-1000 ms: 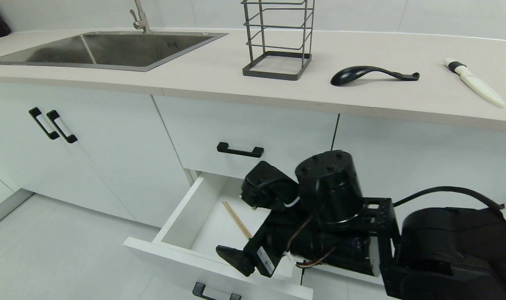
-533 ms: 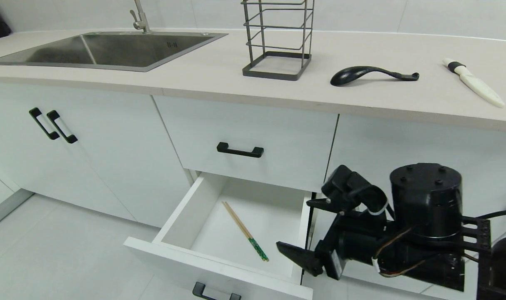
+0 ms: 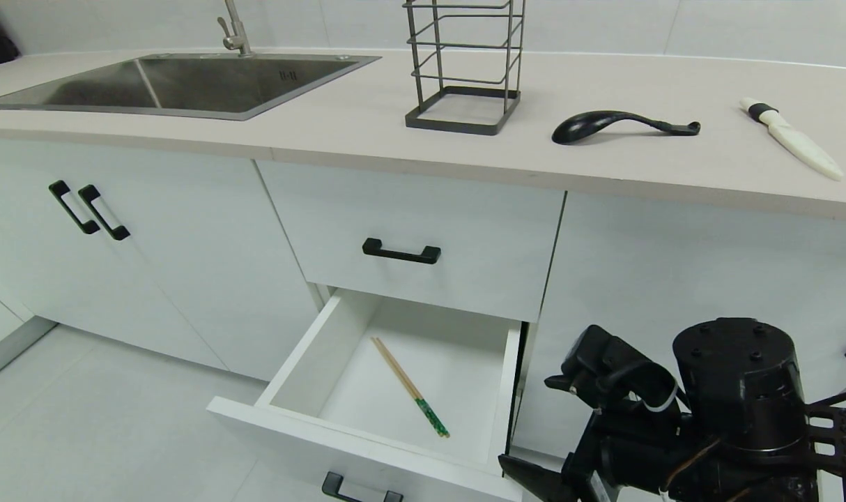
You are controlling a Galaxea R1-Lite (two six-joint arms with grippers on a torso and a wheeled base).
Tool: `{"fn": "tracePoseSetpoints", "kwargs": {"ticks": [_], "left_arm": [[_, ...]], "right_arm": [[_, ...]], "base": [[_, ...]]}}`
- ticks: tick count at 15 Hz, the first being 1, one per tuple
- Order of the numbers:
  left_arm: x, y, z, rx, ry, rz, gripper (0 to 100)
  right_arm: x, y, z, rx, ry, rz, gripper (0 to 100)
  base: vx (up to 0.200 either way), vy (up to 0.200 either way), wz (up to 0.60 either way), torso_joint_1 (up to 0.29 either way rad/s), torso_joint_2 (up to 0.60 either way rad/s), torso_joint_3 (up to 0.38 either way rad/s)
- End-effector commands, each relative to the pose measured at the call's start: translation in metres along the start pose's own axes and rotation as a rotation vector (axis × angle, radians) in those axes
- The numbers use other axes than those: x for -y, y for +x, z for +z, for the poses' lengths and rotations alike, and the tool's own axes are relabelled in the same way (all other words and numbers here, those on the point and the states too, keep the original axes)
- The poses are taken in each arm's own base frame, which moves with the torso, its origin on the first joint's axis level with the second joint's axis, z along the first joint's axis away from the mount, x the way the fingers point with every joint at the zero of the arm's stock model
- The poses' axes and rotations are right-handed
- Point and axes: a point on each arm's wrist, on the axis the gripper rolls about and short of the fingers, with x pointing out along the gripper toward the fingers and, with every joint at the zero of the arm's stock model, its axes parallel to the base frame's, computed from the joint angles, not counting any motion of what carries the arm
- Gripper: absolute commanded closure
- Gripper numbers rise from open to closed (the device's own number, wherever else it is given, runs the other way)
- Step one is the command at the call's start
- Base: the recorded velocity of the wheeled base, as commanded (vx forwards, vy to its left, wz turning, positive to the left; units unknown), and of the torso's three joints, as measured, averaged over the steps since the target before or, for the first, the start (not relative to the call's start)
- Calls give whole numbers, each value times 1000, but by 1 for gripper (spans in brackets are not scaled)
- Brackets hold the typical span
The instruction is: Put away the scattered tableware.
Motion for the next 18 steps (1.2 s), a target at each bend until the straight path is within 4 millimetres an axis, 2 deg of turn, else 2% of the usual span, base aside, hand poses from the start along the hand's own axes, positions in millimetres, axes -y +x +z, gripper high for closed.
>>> {"fn": "tracePoseSetpoints", "kwargs": {"ticks": [1, 11, 16, 18], "left_arm": [[0, 0, 0, -1, -1, 0, 0], [0, 0, 0, -1, -1, 0, 0], [0, 0, 0, -1, -1, 0, 0], [0, 0, 0, 1, -1, 0, 0]], "right_arm": [[-2, 0, -1, -6, -3, 5, 0], [-2, 2, -1, -9, -4, -1, 0], [-1, 7, 4, 1, -4, -2, 0], [-2, 9, 5, 2, -4, -1, 0]], "base": [[0, 0, 0, 0, 0, 0], [0, 0, 0, 0, 0, 0], [0, 0, 0, 200, -106, -88], [0, 0, 0, 256, -471, -271]]}}
